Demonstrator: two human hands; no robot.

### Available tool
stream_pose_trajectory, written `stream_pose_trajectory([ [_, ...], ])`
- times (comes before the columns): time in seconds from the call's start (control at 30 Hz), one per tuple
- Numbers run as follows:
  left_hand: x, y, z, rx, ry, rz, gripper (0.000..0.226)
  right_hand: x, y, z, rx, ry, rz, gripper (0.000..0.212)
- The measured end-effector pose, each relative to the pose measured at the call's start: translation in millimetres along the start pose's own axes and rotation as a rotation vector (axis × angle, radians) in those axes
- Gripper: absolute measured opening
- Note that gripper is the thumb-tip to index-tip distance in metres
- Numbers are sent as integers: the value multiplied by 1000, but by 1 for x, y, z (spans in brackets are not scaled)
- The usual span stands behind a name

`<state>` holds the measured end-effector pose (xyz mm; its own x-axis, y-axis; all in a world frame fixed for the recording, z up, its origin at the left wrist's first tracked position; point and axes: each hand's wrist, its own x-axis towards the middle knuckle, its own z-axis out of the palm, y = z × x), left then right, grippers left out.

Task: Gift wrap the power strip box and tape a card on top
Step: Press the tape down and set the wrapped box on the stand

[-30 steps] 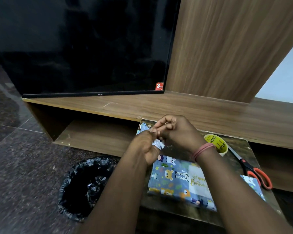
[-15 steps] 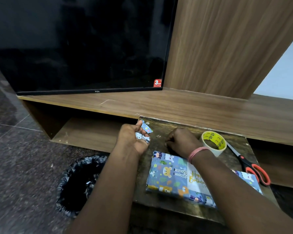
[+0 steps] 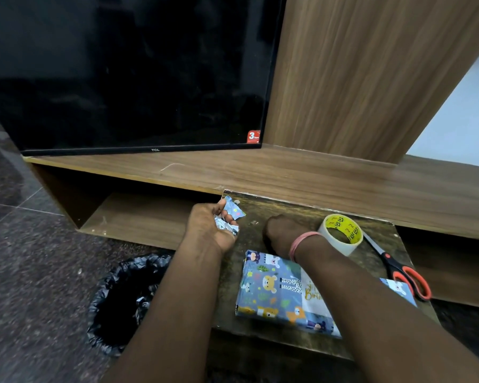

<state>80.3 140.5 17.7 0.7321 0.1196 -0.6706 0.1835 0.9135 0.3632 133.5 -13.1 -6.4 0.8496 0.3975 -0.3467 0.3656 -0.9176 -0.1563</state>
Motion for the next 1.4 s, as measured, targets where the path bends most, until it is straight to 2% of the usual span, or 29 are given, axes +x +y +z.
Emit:
stream_pose_trajectory([
  [0.1, -2, 1, 0, -11, 0, 3, 28, 1, 3, -5, -4, -18, -34, 19],
  [0.3, 0, 3, -1, -10, 6, 2, 28, 4, 26, -5, 332, 153, 112, 12],
  [0.4, 0, 0, 1, 1, 8, -5, 28, -2, 27, -1, 230, 234, 55, 10],
  [0.47, 0, -3, 2, 9, 6, -8, 28, -4, 24, 0, 189, 275, 4, 16],
  [0.7, -1, -6, 0, 13, 29, 1, 29, -11, 12, -3, 68, 117, -34, 10],
  [0.77, -2, -6, 0, 40, 34, 4, 30, -11, 14, -3, 272, 90, -9, 16],
  [0.87, -4, -6, 0, 149, 23, -7, 29, -13, 13, -17, 904, 104, -46, 18],
  [0.9, -5, -7, 1, 210, 6, -15, 28, -14, 11, -22, 1006, 98, -89, 15],
  [0.93, -7, -8, 4, 282, -20, -30, 28, -16, 8, -29, 1017, 77, -141, 13],
  [1.0, -13, -12, 9, 400, -102, -58, 29, -21, -3, -42, 857, 23, -229, 14],
  [1.1, -19, -17, 14, 421, -185, -21, 36, -20, -17, -52, 659, 30, -266, 14],
  [1.27, -13, -16, 11, 405, -173, 116, 45, -6, -34, -58, 554, 202, -219, 10],
  [1.4, 0, -11, 12, 377, -110, 220, 43, -1, -45, -69, 583, 204, -190, 14],
])
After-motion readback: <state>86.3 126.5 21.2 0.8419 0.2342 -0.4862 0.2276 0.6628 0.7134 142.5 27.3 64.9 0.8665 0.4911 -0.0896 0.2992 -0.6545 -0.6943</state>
